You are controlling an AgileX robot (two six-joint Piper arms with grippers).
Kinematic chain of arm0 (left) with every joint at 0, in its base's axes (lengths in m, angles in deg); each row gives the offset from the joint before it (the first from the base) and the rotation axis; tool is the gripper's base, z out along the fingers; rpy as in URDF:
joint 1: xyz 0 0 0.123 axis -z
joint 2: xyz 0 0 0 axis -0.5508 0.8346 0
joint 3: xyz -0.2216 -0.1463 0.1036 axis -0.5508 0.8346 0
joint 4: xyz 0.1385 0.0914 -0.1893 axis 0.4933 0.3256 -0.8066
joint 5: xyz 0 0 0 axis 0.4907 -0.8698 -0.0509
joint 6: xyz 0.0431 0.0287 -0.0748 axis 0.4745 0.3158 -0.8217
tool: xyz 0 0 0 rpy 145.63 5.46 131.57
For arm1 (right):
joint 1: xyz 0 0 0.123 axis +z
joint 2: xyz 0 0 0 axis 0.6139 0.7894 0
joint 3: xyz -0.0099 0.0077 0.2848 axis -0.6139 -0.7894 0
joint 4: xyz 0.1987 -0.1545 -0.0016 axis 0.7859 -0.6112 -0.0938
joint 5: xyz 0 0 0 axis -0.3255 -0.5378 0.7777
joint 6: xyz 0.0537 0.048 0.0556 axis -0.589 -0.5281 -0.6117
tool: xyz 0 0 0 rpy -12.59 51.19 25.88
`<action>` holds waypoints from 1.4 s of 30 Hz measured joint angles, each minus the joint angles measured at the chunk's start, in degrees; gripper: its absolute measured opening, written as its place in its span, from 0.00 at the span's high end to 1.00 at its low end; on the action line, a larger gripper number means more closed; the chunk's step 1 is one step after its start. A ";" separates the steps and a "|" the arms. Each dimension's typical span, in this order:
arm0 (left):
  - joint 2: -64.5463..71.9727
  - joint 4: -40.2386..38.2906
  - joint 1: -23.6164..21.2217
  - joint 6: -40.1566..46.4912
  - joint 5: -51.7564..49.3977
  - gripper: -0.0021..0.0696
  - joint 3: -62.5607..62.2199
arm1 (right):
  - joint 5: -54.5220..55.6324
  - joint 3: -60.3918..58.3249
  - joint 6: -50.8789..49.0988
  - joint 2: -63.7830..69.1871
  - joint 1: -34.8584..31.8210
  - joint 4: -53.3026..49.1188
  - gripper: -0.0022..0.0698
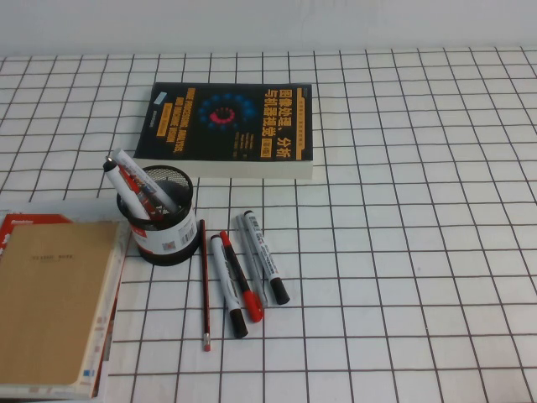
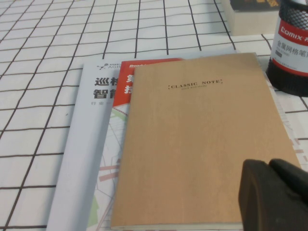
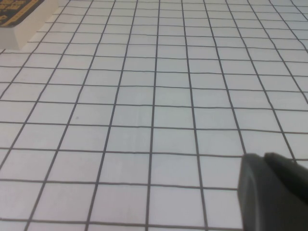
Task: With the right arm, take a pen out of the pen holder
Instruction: 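Take a marker out of the pen holder and lay it on the table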
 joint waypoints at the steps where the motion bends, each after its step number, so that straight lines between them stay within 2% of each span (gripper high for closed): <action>1: 0.00 0.00 0.00 0.00 0.00 0.98 0.00 | 0.00 0.00 0.00 0.00 0.00 0.00 0.99; 10: 0.00 0.00 0.00 0.00 0.00 0.98 0.00 | 1.68 0.00 0.00 0.00 0.00 1.24 0.99; 24: 0.00 0.00 0.00 0.00 0.00 0.98 0.00 | 14.72 0.00 0.00 0.00 0.00 26.52 0.99; 31: 0.00 0.00 0.00 0.00 0.00 0.98 0.00 | 16.74 0.00 0.00 0.00 0.00 32.06 0.99; 37: 0.00 0.00 0.00 0.00 0.00 0.98 0.00 | 13.25 2.34 0.00 0.54 0.00 37.48 0.99; 42: 0.00 0.00 0.00 0.00 0.00 0.98 0.00 | 1.73 12.18 0.00 10.26 0.00 36.66 0.99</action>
